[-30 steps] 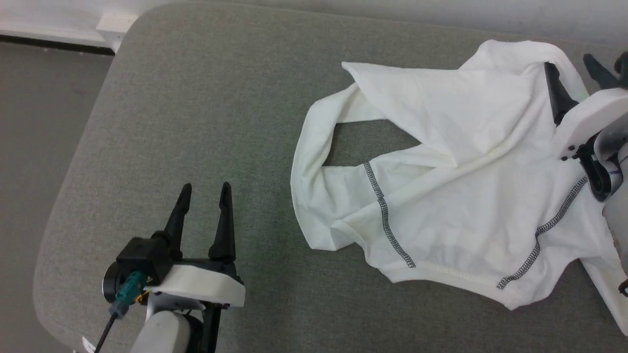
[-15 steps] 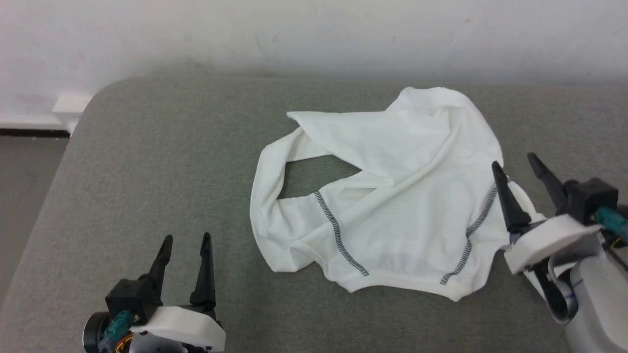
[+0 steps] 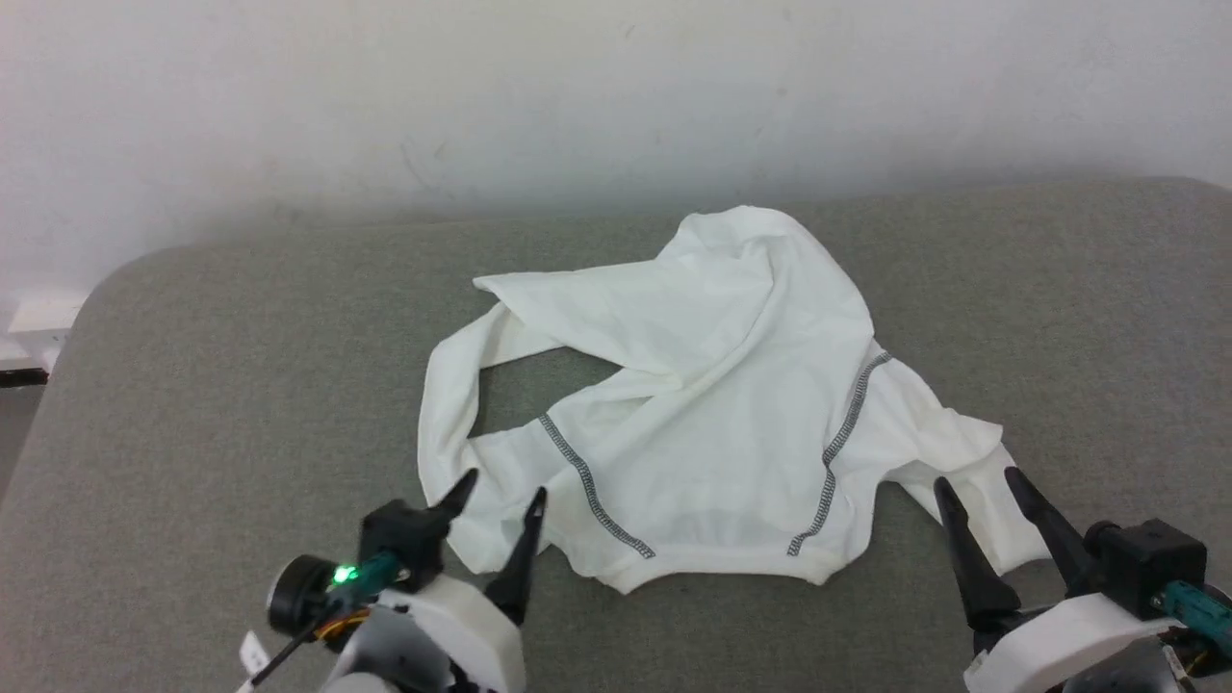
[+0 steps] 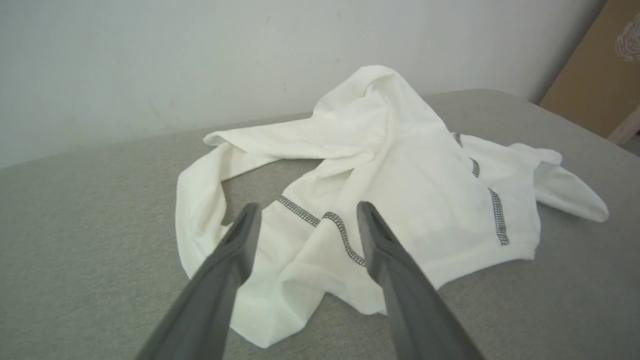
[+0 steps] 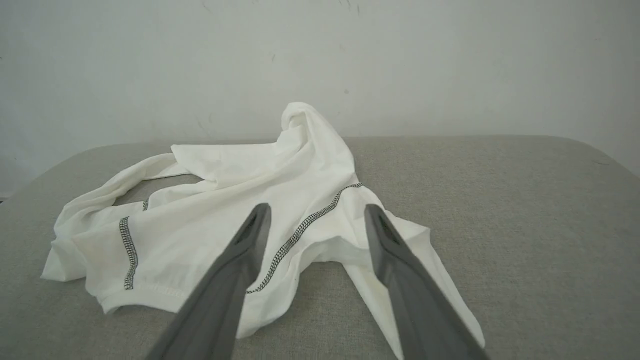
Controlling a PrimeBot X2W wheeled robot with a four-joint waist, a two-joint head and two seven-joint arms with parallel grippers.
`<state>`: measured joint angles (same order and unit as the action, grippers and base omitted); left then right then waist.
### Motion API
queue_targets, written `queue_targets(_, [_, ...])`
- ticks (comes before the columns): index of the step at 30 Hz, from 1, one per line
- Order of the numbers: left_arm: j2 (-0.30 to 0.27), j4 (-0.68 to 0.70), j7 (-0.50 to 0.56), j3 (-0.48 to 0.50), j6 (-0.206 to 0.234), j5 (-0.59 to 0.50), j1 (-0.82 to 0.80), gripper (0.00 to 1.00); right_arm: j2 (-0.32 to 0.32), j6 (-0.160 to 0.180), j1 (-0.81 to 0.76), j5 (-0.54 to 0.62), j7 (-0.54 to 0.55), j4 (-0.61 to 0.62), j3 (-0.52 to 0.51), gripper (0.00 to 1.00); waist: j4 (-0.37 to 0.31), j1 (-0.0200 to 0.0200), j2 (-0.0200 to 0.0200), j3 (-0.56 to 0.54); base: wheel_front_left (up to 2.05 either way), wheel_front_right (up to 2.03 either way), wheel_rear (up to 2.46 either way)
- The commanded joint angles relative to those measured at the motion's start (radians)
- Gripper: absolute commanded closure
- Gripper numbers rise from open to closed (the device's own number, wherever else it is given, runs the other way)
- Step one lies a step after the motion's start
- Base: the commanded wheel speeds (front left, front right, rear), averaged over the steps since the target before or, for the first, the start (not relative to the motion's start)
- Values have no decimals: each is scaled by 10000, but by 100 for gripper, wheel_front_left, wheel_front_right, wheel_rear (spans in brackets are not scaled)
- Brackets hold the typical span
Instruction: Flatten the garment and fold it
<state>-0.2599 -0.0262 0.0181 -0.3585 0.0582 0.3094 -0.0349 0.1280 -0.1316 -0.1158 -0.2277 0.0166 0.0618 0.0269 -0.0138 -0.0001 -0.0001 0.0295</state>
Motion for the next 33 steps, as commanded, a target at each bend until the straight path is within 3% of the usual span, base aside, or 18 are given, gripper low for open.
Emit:
queue_targets(1, [-21, -62, 296, -228, -207, -65, -282, 0, -73, 9, -143, 48, 88, 220, -62, 0, -176, 1, 1, 58, 0, 0, 0])
queue_targets(5, [38, -462, 1689, -1072, -941, 16, -898, 0, -222, 9, -359, 90, 330, 759, -163, 0, -383, 1, 1, 246, 0, 0, 0])
queue_targets(12, [-42, -1518, 3705, -1870, -1554, 278, -1975, 0, -483, 9, -294, -33, 418, 938, -70, 0, -673, 1, 1, 718, 0, 0, 0])
queue_targets(20, [-388, -3203, 4969, -2642, -1824, 594, -2891, 0, -587, 9, -16, -209, 359, 699, 69, 0, -958, 1, 1, 1220, 0, 0, 0])
queue_targets(26, [-749, -3935, 6922, -3732, -1879, 1101, -2996, 3, -601, 9, 122, -315, 353, 494, -26, 0, -980, 1, 1, 1301, 0, 0, 0])
queue_targets(27, [-811, -3921, 7207, -3882, -1882, 1274, -2976, 29, -600, 9, 158, -333, 358, 469, -40, 0, -974, 1, 1, 1299, 0, 0, 0])
queue_targets(28, [-883, -3871, 7413, -4028, -1883, 1432, -2957, 80, -587, 9, 195, -353, 369, 432, -46, 0, -966, 1, 1, 1285, 0, 0, 0])
queue_targets(29, [-937, -3817, 7537, -4092, -1884, 1606, -2928, 100, -565, 9, 231, -392, 386, 389, -56, 0, -945, 1, 1, 1271, 0, 0, 0])
queue_targets(33, [-1037, -3487, 7123, -3878, -1786, 1941, -2789, 100, -353, 9, 370, -642, 738, 131, 27, 0, -826, 1, 1, 1171, 0, 0, 0])
